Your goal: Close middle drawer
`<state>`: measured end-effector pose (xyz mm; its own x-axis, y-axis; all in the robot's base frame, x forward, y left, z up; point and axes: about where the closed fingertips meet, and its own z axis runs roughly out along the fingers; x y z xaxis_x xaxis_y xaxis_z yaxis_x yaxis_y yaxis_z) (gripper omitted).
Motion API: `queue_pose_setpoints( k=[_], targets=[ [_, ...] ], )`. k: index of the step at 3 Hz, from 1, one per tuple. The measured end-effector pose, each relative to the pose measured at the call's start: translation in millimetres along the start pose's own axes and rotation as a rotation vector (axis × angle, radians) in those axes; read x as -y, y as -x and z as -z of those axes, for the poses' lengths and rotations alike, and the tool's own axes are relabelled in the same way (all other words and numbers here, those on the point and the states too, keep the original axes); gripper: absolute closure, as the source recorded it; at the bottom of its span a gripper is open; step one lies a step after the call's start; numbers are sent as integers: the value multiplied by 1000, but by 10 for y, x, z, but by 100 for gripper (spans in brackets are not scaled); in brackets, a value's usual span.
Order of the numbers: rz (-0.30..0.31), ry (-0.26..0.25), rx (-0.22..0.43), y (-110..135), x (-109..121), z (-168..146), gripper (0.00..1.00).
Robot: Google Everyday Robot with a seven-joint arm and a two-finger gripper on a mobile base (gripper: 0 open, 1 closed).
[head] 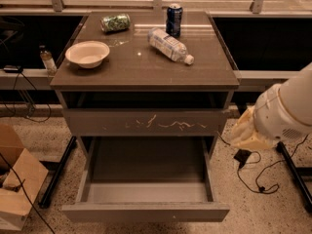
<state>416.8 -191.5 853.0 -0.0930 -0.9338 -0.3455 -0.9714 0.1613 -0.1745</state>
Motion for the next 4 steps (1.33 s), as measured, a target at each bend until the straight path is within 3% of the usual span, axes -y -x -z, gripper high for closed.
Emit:
queue_pose_setpoints(
  k=[2, 4],
  targets=[
    [-13, 5, -17, -10, -43, -186, 100],
    [-18, 37, 19, -7, -280, -859, 100]
  ],
)
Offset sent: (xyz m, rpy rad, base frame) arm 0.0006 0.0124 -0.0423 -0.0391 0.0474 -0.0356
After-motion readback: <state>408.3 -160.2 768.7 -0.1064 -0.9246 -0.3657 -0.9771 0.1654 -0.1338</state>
